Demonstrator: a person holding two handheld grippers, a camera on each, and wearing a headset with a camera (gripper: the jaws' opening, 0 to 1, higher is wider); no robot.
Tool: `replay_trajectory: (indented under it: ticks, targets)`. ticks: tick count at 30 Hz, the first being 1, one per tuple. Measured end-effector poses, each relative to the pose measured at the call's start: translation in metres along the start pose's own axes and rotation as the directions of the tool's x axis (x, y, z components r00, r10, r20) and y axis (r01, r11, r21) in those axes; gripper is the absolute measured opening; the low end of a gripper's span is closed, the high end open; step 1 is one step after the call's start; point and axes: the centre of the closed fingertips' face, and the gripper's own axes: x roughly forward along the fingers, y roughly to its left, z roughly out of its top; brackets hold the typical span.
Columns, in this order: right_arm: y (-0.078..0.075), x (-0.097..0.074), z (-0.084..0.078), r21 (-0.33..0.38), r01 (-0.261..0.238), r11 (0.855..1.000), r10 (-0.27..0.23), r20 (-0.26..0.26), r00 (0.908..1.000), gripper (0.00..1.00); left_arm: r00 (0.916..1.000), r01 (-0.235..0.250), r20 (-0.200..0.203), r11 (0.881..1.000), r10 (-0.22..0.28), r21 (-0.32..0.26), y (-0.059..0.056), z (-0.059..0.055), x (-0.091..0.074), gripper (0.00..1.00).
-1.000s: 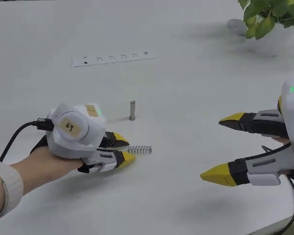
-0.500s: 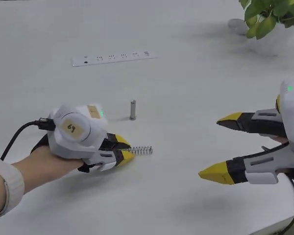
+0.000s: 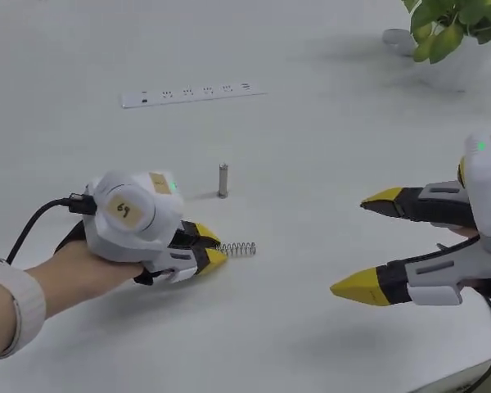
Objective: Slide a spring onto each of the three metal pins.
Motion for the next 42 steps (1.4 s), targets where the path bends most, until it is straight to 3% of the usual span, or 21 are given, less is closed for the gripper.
replay_trajectory:
  ticks: [18,31,42]
  targets:
    - [0.007,0.007,-0.001,-0.018,-0.020,1.000,0.020,-0.016,0.9997,0.69,0.9999,-0.003,0.012,1.000,0.003,-0.027,-0.005,-0.005,-0.016,0.03]
    - [0.013,0.016,0.004,-0.058,-0.054,0.997,0.052,-0.033,0.9981,0.69,0.9993,0.004,0.036,1.000,-0.003,-0.027,-0.016,-0.002,-0.033,0.03]
    - [0.020,0.027,0.021,-0.138,-0.110,0.984,0.104,-0.049,0.9934,0.66,0.9943,-0.007,0.106,1.000,0.009,-0.023,-0.028,0.015,-0.056,0.03]
